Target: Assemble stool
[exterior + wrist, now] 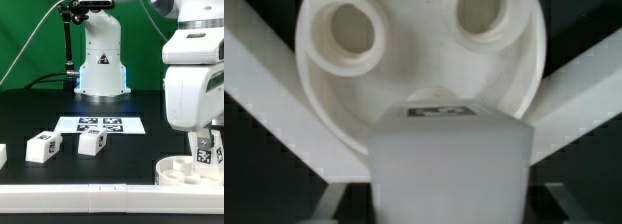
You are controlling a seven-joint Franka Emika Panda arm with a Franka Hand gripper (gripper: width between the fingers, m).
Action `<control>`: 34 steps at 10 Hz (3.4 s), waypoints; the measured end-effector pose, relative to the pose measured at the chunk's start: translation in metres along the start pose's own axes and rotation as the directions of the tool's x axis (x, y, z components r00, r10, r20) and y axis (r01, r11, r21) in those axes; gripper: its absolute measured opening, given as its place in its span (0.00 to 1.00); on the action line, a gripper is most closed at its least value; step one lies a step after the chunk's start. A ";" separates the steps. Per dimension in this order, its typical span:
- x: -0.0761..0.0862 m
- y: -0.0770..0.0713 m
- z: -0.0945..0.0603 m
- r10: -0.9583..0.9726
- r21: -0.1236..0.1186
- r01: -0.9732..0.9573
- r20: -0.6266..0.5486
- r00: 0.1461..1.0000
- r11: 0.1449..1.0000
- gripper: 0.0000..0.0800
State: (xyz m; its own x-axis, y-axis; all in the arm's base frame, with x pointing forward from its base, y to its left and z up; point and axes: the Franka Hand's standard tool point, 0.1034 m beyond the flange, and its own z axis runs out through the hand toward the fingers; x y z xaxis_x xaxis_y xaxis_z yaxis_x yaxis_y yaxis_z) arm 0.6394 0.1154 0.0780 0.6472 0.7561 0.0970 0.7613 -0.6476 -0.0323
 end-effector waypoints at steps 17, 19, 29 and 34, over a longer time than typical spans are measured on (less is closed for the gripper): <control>0.003 -0.005 0.001 0.995 0.044 -0.994 -0.043 0.093 0.095 0.42; 0.003 -0.005 0.001 0.999 0.053 -0.998 -0.031 -0.026 -0.024 0.42; 0.009 -0.011 0.002 0.634 0.079 -0.629 0.123 -0.764 -0.773 0.43; 0.010 -0.013 0.003 0.419 0.043 -0.418 0.165 -0.893 -0.907 0.43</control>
Offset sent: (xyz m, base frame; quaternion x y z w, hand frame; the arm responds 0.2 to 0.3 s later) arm -0.0060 -0.0059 0.0006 0.0219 0.0038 0.3138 0.9492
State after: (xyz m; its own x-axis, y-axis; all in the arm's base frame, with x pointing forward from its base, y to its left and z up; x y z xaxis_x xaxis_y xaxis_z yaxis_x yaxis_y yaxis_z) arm 0.6363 0.1315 0.0764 -0.2526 -0.9309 -0.2639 -0.9597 0.2757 -0.0538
